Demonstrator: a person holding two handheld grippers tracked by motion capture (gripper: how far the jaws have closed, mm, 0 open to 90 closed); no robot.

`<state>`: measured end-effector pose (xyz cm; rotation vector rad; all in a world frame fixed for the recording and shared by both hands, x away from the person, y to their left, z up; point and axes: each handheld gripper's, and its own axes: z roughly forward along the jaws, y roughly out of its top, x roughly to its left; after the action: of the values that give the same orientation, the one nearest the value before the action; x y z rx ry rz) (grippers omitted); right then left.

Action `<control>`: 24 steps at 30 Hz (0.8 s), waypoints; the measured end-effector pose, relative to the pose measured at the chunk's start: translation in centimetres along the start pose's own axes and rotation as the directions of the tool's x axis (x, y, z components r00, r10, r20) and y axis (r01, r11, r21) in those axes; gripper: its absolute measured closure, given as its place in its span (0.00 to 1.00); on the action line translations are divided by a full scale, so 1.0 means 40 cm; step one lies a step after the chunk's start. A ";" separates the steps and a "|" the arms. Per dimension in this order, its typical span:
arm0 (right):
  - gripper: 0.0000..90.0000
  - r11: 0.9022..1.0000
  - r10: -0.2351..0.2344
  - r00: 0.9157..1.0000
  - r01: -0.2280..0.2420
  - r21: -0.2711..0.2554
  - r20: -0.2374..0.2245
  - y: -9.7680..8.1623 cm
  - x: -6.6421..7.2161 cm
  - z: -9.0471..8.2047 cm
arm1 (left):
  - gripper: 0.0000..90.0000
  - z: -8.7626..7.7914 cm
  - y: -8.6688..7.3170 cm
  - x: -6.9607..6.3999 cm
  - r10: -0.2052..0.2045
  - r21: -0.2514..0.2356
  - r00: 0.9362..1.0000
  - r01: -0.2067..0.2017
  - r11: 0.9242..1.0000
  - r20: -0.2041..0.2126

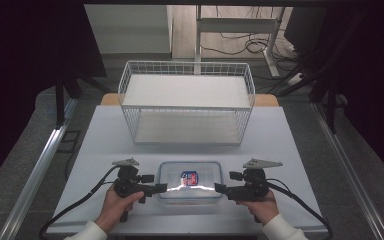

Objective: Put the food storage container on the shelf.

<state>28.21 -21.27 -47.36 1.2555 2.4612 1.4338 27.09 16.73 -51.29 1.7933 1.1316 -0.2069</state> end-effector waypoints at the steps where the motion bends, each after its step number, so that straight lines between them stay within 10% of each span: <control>1: 0.18 1.000 0.000 1.000 0.000 0.003 -0.001 0.000 -0.001 0.001 | 0.16 0.002 0.000 0.002 -0.003 0.001 1.000 0.003 1.000 -0.001; 15: 0.18 1.000 0.021 1.000 -0.021 0.020 -0.007 0.007 -0.017 0.021 | 0.19 0.042 0.001 0.039 -0.072 0.052 0.992 0.067 0.996 0.105; 24: 0.11 0.985 0.136 0.988 -0.127 0.120 -0.072 0.005 -0.045 0.075 | 0.21 0.042 0.002 0.040 -0.074 0.064 0.991 0.067 0.996 0.108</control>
<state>30.73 -20.26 -49.56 1.4353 2.5925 1.4151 28.58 16.34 -53.02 1.7729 1.1210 -0.3815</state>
